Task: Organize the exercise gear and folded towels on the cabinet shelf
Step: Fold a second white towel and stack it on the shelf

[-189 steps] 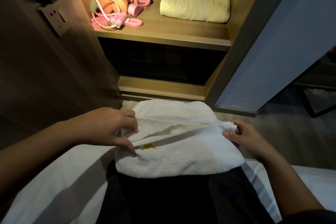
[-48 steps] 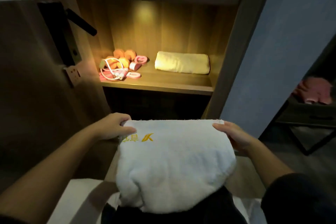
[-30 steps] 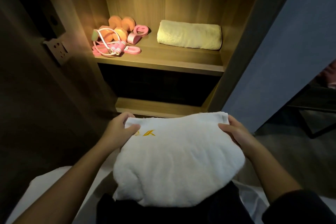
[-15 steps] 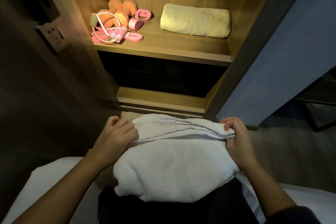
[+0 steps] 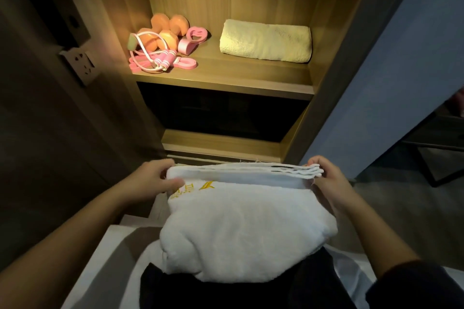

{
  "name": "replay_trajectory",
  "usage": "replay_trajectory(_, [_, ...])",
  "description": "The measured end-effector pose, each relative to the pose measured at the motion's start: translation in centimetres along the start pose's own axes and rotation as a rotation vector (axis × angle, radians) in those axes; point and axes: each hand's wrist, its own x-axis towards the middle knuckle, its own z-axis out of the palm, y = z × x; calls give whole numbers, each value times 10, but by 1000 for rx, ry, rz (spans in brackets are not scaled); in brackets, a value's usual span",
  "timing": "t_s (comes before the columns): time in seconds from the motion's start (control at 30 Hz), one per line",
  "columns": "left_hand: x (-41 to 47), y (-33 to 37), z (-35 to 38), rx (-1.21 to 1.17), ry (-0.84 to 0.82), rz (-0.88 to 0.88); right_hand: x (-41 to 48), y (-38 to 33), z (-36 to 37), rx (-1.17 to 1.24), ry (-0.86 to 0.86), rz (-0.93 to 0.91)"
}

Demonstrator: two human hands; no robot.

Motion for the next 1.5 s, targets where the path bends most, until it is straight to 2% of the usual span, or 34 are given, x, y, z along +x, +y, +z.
replay_trajectory(0.17, [11, 50, -56, -288, 275, 26, 14, -72, -32, 210, -52, -47])
replay_trajectory(0.3, [20, 107, -111, -431, 450, -24, 28, -146, -53, 223, 16, -190])
replay_trajectory(0.4, [17, 162, -161, -545, 634, 142, 40, -215, -72, 259, 113, -304])
replay_trajectory(0.53, [9, 233, -213, -504, 922, 404, 42, -309, -89, 257, 269, -550])
replay_trajectory(0.6, [10, 261, -233, -435, 1080, 417, 41, -349, -91, 212, 346, -657])
replay_trajectory(0.67, [8, 280, -247, -365, 1172, 396, 39, -379, -94, 162, 409, -695])
replay_trajectory(0.73, [8, 292, -261, -386, 1244, 473, 40, -399, -101, 157, 474, -761])
replay_trajectory(0.8, [8, 297, -269, -390, 1248, 493, 40, -411, -104, 110, 535, -816])
replay_trajectory(0.9, [11, 300, -266, -347, 1301, 531, 41, -410, -98, -105, 672, -840])
replay_trajectory(1.0, [7, 308, -268, -342, 1387, 578, 42, -408, -92, -125, 781, -907])
replay_trajectory(1.2, [10, 309, -279, -164, 1346, 543, 47, -416, -97, -246, 756, -877])
replay_trajectory(1.4, [37, 308, -290, -193, 1310, 399, 78, -422, -102, -318, 748, -774])
replay_trajectory(1.5, [49, 313, -294, -233, 1284, 359, 95, -425, -105, -238, 716, -733])
